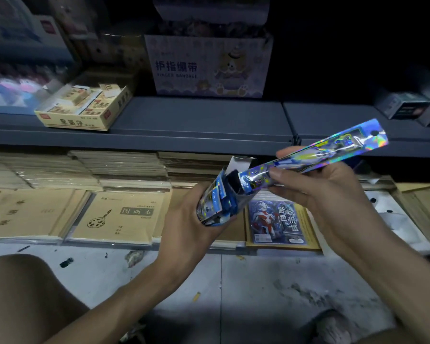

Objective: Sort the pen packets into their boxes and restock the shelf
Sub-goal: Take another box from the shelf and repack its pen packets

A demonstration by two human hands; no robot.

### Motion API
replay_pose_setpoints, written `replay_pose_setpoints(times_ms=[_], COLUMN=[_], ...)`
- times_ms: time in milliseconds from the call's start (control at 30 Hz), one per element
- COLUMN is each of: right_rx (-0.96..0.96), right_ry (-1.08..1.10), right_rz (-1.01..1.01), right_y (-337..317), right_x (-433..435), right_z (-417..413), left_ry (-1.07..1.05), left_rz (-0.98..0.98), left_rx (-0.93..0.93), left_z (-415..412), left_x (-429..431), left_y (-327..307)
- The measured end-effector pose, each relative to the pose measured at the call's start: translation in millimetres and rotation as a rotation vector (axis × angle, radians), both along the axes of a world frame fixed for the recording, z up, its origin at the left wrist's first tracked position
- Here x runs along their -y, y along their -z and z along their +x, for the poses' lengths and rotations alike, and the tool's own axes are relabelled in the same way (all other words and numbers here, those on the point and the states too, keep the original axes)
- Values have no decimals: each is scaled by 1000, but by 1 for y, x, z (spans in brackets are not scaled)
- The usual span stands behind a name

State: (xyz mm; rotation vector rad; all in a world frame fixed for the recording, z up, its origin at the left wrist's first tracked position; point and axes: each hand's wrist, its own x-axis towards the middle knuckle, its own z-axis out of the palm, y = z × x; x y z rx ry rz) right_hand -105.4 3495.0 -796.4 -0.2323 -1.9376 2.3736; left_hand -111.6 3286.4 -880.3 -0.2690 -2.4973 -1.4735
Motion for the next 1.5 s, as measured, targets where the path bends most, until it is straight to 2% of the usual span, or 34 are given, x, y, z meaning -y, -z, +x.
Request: replay_pose_setpoints(times_ms=[100,233,333,533,633,733,867,967,1133,1367,1500], right_rx=[-68,-62,-68,-58,-7,-58,-163,-248,-114,-102,-129], right_ry=[56,113,49,-87,-31,91,146,99,-141,-110,-6], right_rz=[207,260,337,651,563,425,595,595,665,718,685], right_y=[5,9,9,11,10,2,2,-2,-1,5,-7], right_x=[6,4,5,6,7,5,8,19,35,28,14], right_z=[-1,-7,-7,-6,-6,-6,-1,8,17,13,8], left_ry=[-27,-52,-52,-11,-14,-18,-26,-36,-78,-143,-177], left_rz=[-29,7,-32,-87,-62,-44,-48,-143,-341,-536,-549], left_rx=[-20,-28,-38,-45,-7,22,31,-13,-162,-189,-165], left_z=[0,0,0,0,2,2,1,-2,-3,-7,-10], left_x=[3,6,7,4,3,3,3,2,2,2,5], left_y=[4,4,7,11,11,10,10,12,16,20,16])
